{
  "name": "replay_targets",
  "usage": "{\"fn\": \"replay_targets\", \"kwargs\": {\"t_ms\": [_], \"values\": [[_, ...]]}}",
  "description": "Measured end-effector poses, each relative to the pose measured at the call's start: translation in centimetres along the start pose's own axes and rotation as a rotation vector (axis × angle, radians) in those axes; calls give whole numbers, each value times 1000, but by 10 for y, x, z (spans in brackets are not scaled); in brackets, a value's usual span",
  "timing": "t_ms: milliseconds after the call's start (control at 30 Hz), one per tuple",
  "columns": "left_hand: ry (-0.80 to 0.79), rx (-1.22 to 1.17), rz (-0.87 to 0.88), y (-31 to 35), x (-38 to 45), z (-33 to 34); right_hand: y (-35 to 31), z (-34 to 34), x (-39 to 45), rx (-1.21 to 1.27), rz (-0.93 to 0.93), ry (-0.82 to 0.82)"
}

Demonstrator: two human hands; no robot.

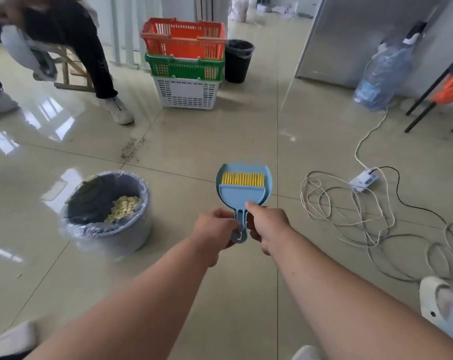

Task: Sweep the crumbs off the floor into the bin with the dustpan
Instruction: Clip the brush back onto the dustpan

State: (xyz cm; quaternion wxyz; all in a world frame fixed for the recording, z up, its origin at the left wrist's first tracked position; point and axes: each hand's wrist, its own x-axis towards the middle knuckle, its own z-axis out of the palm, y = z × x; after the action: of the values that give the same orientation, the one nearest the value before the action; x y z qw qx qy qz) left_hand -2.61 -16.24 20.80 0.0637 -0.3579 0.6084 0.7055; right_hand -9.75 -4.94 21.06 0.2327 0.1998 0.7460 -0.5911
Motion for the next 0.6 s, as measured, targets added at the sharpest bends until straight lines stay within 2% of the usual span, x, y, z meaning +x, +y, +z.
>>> {"fn": "replay_targets", "kwargs": {"t_ms": [133, 300, 467, 600], "values": [[28, 152, -119, -56, 43, -12, 69, 23, 51, -25, 234, 1], [3, 299, -272, -134, 94, -14, 161, 39, 111, -50, 434, -2], [-26, 377, -376, -192, 131, -10, 230, 48, 156, -54, 582, 7], [-93, 428, -420, -216, 155, -14, 261, 49, 173, -110, 631, -3]]}}
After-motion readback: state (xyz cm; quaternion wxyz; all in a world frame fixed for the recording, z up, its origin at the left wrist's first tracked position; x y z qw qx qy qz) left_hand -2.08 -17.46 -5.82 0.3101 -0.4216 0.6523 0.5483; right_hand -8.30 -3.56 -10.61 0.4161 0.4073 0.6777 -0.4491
